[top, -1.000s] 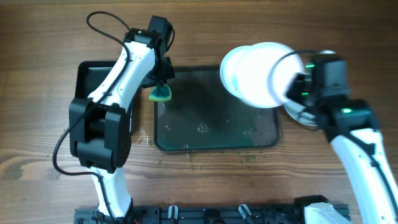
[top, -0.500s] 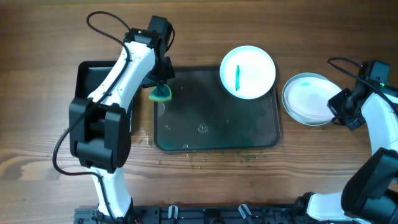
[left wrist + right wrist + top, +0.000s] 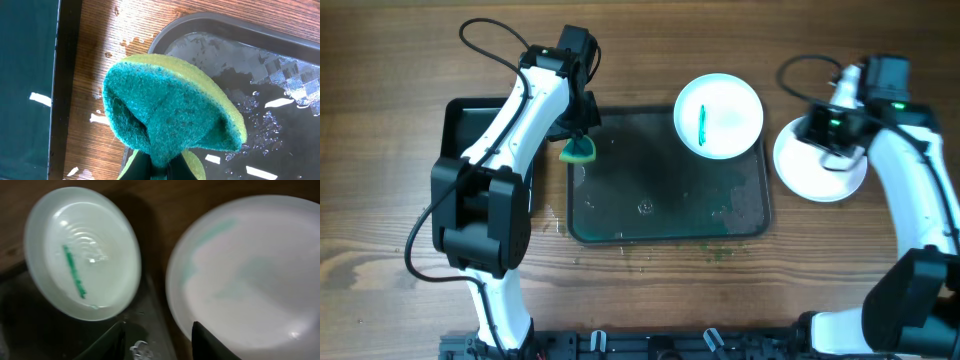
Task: Clean dirty plates on tray and stack at the side
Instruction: 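Lift the plate with the right gripper and stack it on the side plate, then grasp the last plate with the right gripper and pull it to tray center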
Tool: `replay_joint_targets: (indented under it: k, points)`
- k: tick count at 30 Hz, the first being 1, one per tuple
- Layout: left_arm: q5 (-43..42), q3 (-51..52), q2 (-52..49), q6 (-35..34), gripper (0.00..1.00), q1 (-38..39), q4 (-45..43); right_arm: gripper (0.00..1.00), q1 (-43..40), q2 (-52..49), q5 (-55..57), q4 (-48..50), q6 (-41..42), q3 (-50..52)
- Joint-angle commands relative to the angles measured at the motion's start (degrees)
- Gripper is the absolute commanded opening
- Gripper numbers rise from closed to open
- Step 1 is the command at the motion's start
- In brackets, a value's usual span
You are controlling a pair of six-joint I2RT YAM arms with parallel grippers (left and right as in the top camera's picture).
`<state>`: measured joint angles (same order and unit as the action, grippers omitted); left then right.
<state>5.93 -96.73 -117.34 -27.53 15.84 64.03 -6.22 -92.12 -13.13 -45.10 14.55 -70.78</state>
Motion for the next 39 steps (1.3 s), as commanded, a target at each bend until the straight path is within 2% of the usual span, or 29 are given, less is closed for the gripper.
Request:
replay_joint_targets:
  k: [1,4,8,12,15,21,22,23,24,26,30,34,37,39]
  points:
    - [-0.57,-1.11,0.00,0.26,0.04,0.07,-0.15,0.43,4.90,-4.87,-1.46,2.82,7.28,-0.90]
    - [-0.55,-1.11,0.00,0.26,0.04,0.07,-0.15,0.42,7.45,-12.20,-1.46,4.04,11.63,-0.90]
    - [-0.55,-1.11,0.00,0.24,0.04,0.07,-0.13,0.33,9.16,-19.50,-0.68,7.21,14.27,-0.90]
    - [-0.55,-1.11,0.00,0.24,0.04,0.07,-0.15,0.20,9.40,-20.94,0.66,8.24,13.90,-0.81]
    - [-0.55,-1.11,0.00,0.24,0.04,0.07,-0.15,0.04,11.15,-20.90,1.03,7.08,12.39,-0.35]
    - [-0.57,-1.11,0.00,0.26,0.04,0.07,-0.13,0.05,18.58,-18.86,-4.92,-2.25,10.93,-0.37]
    - [-0.57,-1.11,0.00,0.26,0.04,0.07,-0.13,0.11,19.10,-18.86,-4.90,-3.69,10.05,-0.37]
    - [-0.55,-1.11,0.00,0.26,0.04,0.07,-0.15,0.26,19.39,-18.86,-4.57,-4.96,4.48,-0.37]
    - [-0.55,-1.11,0.00,0.26,0.04,0.07,-0.17,0.38,19.30,-18.86,-3.08,-4.57,2.95,-0.37]
    - [-0.55,-1.11,0.00,0.26,0.04,0.07,-0.17,0.44,19.06,-18.88,2.34,0.81,-2.93,-0.37]
    - [-0.55,-1.11,0.00,0.26,0.04,0.07,-0.15,0.44,19.06,-19.04,4.39,10.58,-10.27,-0.37]
    - [-0.55,-1.11,0.00,0.24,0.04,0.07,-0.15,0.34,19.08,-19.69,3.67,14.40,-12.70,-0.35]
    - [-0.57,-1.11,0.00,0.24,0.04,0.07,-0.15,0.17,19.08,-21.59,-0.22,13.84,-11.54,-0.35]
    - [-0.57,-1.11,0.00,0.24,0.04,0.17,-0.15,0.04,19.08,-21.55,-3.17,11.78,-6.12,-0.37]
